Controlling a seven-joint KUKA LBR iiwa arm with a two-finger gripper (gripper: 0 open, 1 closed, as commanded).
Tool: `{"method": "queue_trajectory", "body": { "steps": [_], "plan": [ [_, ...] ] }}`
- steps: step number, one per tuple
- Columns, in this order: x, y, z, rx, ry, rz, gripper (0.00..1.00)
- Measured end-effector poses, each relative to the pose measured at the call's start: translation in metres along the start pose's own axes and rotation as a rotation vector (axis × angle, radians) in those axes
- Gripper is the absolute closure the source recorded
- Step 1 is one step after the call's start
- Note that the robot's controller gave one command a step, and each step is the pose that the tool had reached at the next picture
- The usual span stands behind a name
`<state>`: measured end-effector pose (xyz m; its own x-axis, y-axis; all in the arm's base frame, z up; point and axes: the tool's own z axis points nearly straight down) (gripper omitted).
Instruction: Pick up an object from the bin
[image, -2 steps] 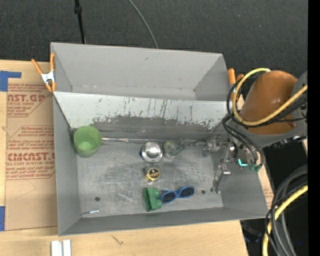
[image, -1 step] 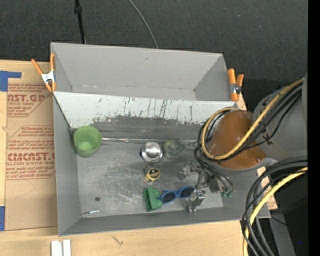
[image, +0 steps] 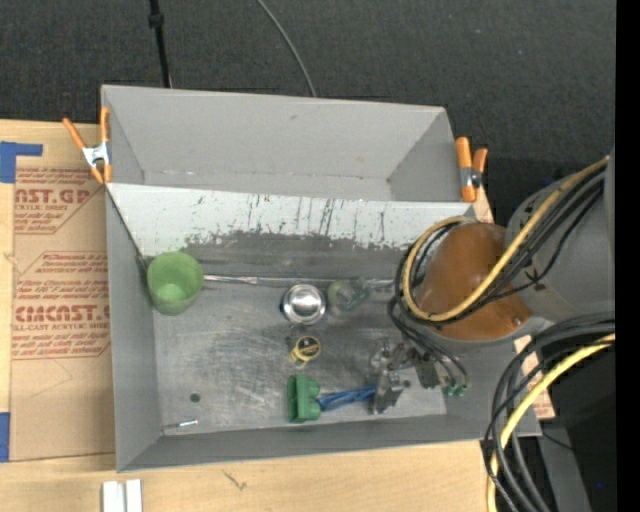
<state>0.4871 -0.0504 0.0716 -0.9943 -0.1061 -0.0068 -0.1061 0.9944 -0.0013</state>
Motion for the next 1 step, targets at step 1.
{"method": "queue_trajectory", "body": {
  "steps": [1],
  "plan": [
    [-0.0182, -0.0149, -0.1556, 0.000, -0.001, -0.554, 1.00]
  ]
}}
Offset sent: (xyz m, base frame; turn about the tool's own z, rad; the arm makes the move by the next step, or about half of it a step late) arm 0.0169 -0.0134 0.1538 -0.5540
